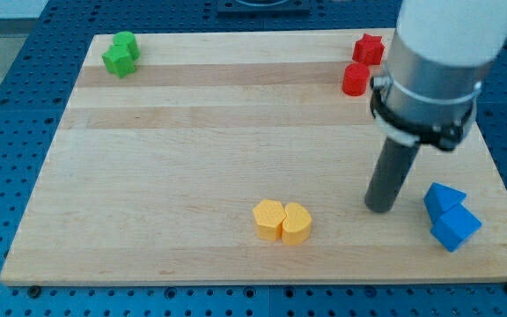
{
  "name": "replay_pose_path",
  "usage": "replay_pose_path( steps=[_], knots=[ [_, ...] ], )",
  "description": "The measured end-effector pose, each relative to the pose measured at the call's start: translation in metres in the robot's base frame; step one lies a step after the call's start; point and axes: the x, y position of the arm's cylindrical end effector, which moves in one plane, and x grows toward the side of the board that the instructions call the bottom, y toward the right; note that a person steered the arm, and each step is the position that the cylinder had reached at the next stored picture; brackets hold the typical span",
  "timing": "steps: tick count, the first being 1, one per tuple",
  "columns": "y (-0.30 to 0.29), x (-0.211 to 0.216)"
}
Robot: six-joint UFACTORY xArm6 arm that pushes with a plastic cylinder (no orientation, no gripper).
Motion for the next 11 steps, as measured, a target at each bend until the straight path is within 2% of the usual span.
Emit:
replay_pose_path(
  steps=[1,2,3,6,9,11],
  knots=[
    [-0.024,0.047],
    [-0.073,0.069],
    [-0.087,0.065],
    [-0.091,-0.014],
    [-0.173,-0.089],
    [-0.178,-0.158]
  ],
)
